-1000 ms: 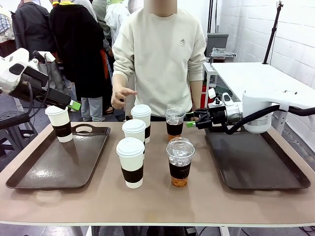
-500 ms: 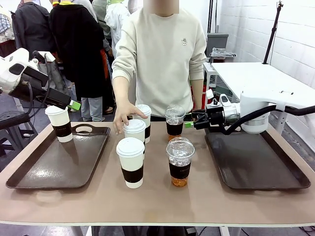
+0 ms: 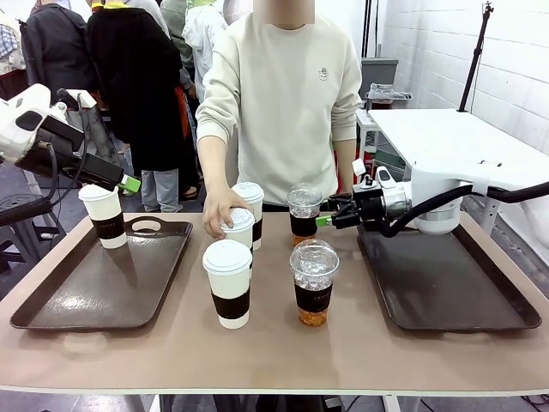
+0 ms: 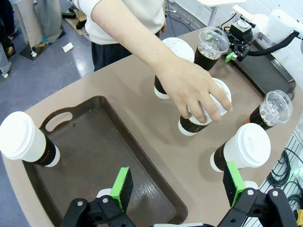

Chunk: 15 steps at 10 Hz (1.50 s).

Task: Distribute the coffee onto the tray.
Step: Pick up one iced Americano and place it on the right Handle tray.

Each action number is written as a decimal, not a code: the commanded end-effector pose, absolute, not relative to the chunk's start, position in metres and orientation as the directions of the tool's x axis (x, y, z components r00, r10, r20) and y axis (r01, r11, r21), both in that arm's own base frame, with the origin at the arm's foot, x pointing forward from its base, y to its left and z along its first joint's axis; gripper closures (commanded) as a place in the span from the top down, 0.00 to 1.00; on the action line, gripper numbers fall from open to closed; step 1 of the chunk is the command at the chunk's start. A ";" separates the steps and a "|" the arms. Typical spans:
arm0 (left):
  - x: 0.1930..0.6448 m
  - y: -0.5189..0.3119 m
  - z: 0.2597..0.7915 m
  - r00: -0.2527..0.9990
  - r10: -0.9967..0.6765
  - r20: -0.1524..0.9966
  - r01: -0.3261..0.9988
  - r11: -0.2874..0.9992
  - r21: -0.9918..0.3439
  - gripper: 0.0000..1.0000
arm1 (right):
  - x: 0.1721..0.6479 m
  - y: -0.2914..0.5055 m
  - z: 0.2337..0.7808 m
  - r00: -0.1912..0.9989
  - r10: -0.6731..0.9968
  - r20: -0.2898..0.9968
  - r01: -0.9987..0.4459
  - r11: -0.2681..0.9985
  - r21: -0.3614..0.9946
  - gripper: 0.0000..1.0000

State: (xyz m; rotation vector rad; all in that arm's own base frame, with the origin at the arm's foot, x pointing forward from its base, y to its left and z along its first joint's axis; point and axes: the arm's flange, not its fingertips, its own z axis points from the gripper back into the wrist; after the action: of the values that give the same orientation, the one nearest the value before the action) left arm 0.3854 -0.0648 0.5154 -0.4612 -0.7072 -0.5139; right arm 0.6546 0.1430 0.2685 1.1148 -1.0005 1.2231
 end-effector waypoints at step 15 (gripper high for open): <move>0.386 -0.063 0.514 0.650 -0.277 0.707 0.585 0.777 -0.233 1.00 | 0.676 0.187 0.246 0.128 0.176 0.976 -0.990 -0.031 0.136 0.95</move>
State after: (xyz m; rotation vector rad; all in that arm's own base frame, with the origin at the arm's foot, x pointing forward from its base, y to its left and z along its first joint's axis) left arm 0.3854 -0.0647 0.5154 -0.4610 -0.7072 -0.5138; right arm 0.6640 0.1743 0.2509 1.1595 -0.9787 1.2109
